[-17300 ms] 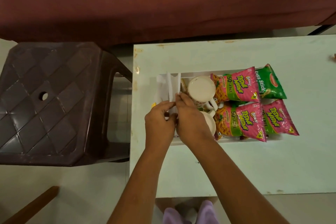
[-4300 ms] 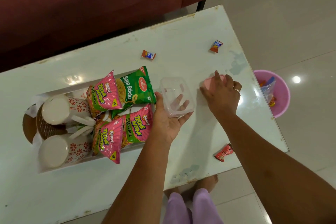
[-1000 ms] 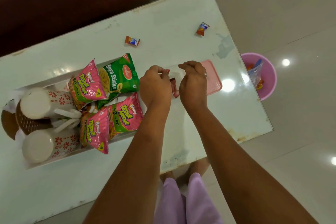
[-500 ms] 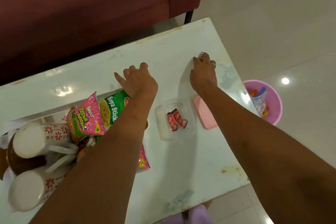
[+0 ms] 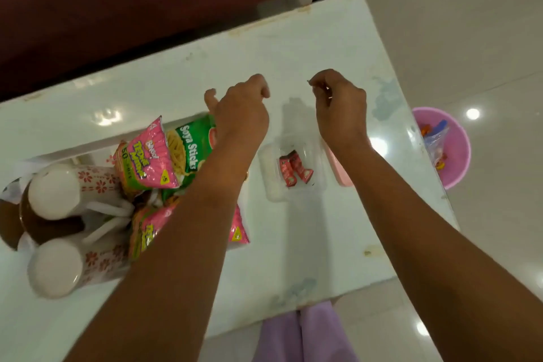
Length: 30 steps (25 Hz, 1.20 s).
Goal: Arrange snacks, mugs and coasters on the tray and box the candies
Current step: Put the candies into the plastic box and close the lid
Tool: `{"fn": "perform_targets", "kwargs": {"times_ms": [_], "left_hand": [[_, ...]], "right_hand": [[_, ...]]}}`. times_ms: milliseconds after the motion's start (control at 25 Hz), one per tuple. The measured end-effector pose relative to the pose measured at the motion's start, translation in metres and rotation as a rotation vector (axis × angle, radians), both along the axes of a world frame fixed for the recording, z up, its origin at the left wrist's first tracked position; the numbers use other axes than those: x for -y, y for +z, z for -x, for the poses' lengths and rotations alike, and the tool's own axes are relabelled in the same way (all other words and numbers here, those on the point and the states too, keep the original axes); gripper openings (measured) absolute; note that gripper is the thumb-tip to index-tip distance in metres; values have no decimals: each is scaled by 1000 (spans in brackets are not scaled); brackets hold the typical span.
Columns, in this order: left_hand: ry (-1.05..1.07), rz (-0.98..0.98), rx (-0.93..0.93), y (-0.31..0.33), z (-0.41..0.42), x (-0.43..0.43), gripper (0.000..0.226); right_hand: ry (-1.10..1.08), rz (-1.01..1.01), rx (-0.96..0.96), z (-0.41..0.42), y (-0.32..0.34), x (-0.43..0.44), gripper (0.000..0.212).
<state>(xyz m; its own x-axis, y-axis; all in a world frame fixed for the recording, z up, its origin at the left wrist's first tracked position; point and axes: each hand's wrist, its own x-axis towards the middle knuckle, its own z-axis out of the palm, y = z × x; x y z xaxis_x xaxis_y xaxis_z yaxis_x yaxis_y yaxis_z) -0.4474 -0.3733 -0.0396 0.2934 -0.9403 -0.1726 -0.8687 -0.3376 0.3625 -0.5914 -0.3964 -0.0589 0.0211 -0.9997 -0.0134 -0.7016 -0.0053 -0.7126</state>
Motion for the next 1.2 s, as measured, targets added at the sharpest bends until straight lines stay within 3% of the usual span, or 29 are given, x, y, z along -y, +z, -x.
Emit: {"fn": "perform_targets", "kwargs": {"times_ms": [160, 240, 400, 560, 720, 880, 1080, 1200], "left_hand": [[-62, 114, -120, 12, 26, -66, 37], [-29, 102, -85, 8, 35, -89, 34], [-37, 109, 33, -5, 44, -98, 8], [-67, 116, 37, -13, 45, -95, 10], [100, 187, -223, -14, 49, -107, 21], [309, 129, -495, -12, 64, -122, 40], [602, 9, -926, -11, 72, -117, 42], [594, 6, -857, -13, 73, -117, 46]], "right_hand": [[-16, 39, 0, 11, 7, -78, 17], [21, 27, -51, 12, 1, -103, 18], [177, 170, -214, 11, -10, -114, 10], [223, 178, -251, 11, -14, -112, 12], [177, 201, -284, 23, -16, -123, 20], [-113, 38, -331, 45, -19, -117, 28], [-117, -79, 46, 39, -18, -105, 27], [-175, -68, 97, 34, -19, -113, 25]]}}
